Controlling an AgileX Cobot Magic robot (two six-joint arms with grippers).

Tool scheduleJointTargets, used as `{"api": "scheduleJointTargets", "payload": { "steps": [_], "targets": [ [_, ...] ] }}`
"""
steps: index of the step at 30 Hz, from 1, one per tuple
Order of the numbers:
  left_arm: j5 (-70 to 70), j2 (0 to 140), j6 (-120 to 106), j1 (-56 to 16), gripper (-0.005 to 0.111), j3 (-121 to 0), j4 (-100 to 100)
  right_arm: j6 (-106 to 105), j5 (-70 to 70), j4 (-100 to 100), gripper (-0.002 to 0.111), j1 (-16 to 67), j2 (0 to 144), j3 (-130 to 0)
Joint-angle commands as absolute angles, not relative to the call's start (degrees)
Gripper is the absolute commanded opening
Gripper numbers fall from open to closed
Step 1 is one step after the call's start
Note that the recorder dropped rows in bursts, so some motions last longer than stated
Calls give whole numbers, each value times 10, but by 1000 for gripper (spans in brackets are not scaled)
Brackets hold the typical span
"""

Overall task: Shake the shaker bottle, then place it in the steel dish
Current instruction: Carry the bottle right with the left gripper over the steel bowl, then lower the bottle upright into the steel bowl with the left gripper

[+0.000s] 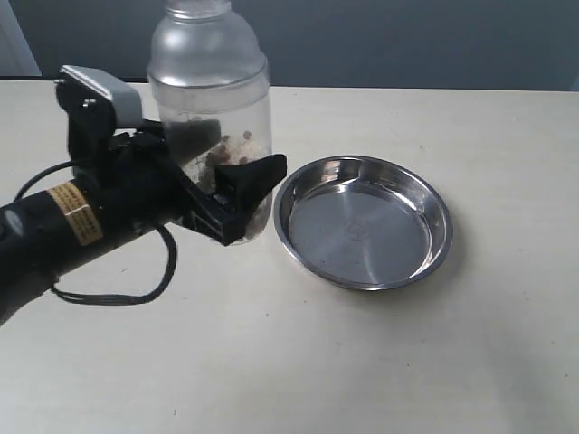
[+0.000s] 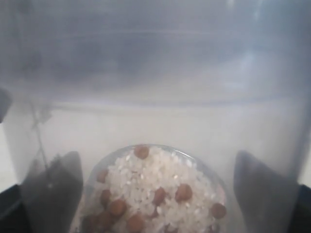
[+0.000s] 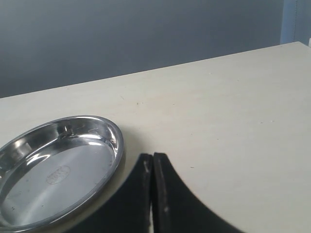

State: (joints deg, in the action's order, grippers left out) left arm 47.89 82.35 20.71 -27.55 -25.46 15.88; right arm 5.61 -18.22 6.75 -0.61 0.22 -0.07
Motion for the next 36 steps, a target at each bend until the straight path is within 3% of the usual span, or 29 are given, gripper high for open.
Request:
{"api": "scheduleJointTargets", "payload": {
  "steps": [1, 25, 36],
  "targets": [
    [555, 902, 206, -275, 0, -312, 201, 53, -175, 68, -1, -5, 0, 0],
    [576, 1253, 248, -297, 0, -636, 279, 53, -175, 68, -1, -5, 0, 0],
    [535, 1294, 244, -298, 0, -663, 264, 53, -175, 68, -1, -5, 0, 0]
  ]
}}
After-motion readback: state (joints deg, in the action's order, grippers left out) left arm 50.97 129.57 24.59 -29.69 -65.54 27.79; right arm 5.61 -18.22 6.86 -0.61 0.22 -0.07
